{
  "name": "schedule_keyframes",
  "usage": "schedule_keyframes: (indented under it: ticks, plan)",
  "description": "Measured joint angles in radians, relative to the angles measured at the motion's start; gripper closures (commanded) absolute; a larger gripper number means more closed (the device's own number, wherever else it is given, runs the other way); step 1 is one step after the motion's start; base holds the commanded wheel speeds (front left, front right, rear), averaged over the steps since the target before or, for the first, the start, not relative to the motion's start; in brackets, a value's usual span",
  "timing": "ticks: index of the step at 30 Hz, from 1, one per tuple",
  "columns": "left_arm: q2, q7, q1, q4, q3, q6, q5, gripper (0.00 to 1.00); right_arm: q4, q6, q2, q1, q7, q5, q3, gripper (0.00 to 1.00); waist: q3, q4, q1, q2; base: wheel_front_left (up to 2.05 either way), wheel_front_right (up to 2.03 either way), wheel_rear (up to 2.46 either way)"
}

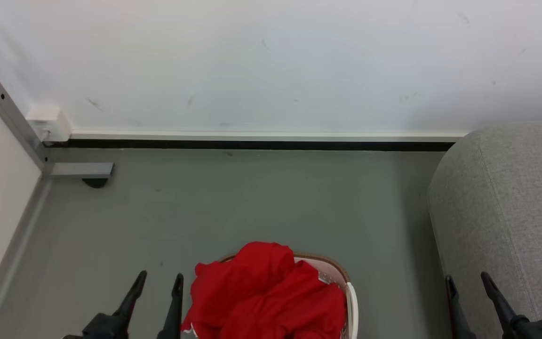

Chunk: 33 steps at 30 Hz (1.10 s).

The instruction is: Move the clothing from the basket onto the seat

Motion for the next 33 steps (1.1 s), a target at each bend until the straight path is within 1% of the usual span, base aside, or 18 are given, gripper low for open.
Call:
schedule_keyframes:
  ticks: [4,7,10,13,16,20,23,29,33]
  plan:
    - [-0.001,0.000,-0.032,0.012,-0.012,-0.009,0.000,0.00,-0.020,0.000,0.000,-0.018,0.000,0.000,0.004,0.00,0.030,-0.008,0.0000,0.0000,0.00,0.00,0.00]
    - [0.001,0.000,-0.089,0.038,-0.046,-0.019,0.004,0.00,-0.043,0.000,0.000,-0.052,0.000,0.000,0.006,0.00,0.069,-0.015,0.0001,0.0000,0.00,0.00,0.00]
    - [0.019,0.000,-0.167,0.081,-0.107,-0.027,0.017,0.00,-0.076,0.000,-0.001,-0.092,0.000,-0.002,0.014,0.00,0.124,-0.024,0.0000,0.0000,0.00,0.00,0.00]
    - [0.039,0.000,-0.264,0.154,-0.175,-0.031,0.027,0.00,-0.114,0.000,0.000,-0.145,-0.001,-0.010,0.016,0.00,0.194,-0.035,0.0001,0.0000,0.00,0.00,0.00]
    - [0.057,0.002,-0.372,0.253,-0.273,-0.032,0.021,0.00,-0.154,0.000,-0.001,-0.202,0.000,-0.017,0.014,0.00,0.276,-0.048,0.0002,0.0000,0.00,0.00,0.00]
    - [0.068,0.050,-0.505,0.347,-0.424,-0.035,-0.040,0.00,-0.205,0.000,-0.002,-0.259,-0.001,-0.041,0.026,0.00,0.390,-0.070,0.0003,0.0000,0.00,0.00,0.00]
    - [0.089,0.096,-0.581,0.411,-0.506,-0.035,-0.091,0.00,-0.242,0.000,-0.002,-0.299,-0.001,-0.042,0.041,0.00,0.476,-0.090,0.0003,0.0000,0.00,0.00,0.00]
    - [0.124,0.194,-0.684,0.540,-0.603,-0.035,-0.169,0.00,-0.315,0.000,-0.002,-0.340,-0.001,-0.041,0.056,0.00,0.629,-0.139,0.0004,0.0000,0.00,0.00,0.00]
    - [0.137,0.192,-0.732,0.577,-0.648,-0.035,-0.228,0.00,-0.341,0.000,-0.002,-0.343,-0.001,-0.035,0.065,0.00,0.709,-0.172,0.0003,0.0000,0.00,0.00,0.00]
